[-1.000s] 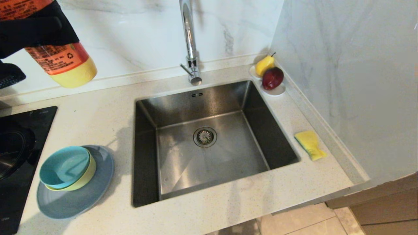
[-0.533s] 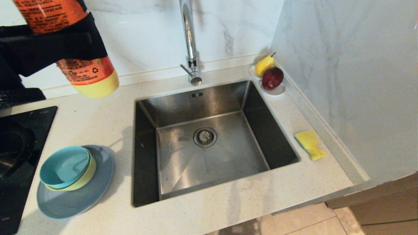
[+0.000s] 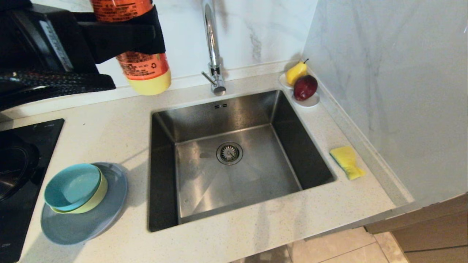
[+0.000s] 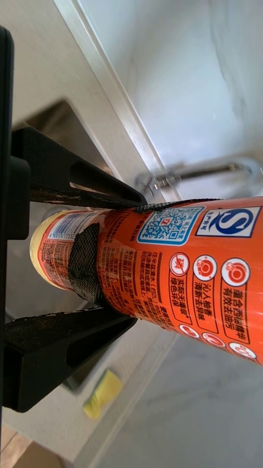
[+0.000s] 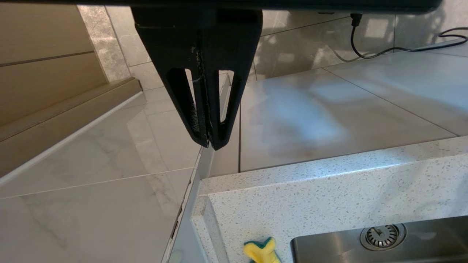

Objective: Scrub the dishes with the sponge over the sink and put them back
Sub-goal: Squeeze it onto the sponge

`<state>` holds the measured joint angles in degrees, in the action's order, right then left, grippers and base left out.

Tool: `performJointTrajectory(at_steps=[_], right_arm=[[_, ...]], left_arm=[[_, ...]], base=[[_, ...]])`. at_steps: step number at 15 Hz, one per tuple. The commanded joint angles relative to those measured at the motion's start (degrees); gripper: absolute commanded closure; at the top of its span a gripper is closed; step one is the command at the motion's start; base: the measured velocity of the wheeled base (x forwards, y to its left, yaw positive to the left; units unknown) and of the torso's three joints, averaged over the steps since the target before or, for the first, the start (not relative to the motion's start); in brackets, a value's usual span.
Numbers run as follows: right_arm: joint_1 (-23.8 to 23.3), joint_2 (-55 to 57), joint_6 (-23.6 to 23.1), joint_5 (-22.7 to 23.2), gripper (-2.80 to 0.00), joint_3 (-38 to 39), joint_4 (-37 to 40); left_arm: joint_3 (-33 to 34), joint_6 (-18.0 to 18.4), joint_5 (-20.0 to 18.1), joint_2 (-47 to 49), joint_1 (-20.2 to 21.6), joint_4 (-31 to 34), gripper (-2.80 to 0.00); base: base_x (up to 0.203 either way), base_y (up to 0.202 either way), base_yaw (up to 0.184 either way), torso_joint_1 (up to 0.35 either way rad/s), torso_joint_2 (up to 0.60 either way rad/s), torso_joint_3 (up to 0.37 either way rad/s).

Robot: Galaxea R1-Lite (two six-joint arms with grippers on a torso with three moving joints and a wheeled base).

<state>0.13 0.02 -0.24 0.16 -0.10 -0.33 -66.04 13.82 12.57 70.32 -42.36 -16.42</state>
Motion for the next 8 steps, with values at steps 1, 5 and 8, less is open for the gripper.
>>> performJointTrajectory(at_steps=[1,5,8], right_arm=[[0.03,-0.02,-0.03,0.02,0.0,0.01,-0.02],[0.04,-0.08,-0.03,0.02,0.0,0.01,-0.02],[0.04,-0.02,-0.03,0.02,0.0,0.01,-0.02]], left_arm=[[-2.75,0.16,0.51,3.92,-1.56,-0.1,0.0],[-9.81,1.92,1.16,9.16,-2.77,-0.02,0.0],[-13.31,2.83,2.19,13.62,-2.86,-0.01,0.0]], base=[[0.0,0.0,0.0,0.0,0.0,0.0],[0.0,0.0,0.0,0.0,0.0,0.0],[0.0,0.0,0.0,0.0,0.0,0.0]])
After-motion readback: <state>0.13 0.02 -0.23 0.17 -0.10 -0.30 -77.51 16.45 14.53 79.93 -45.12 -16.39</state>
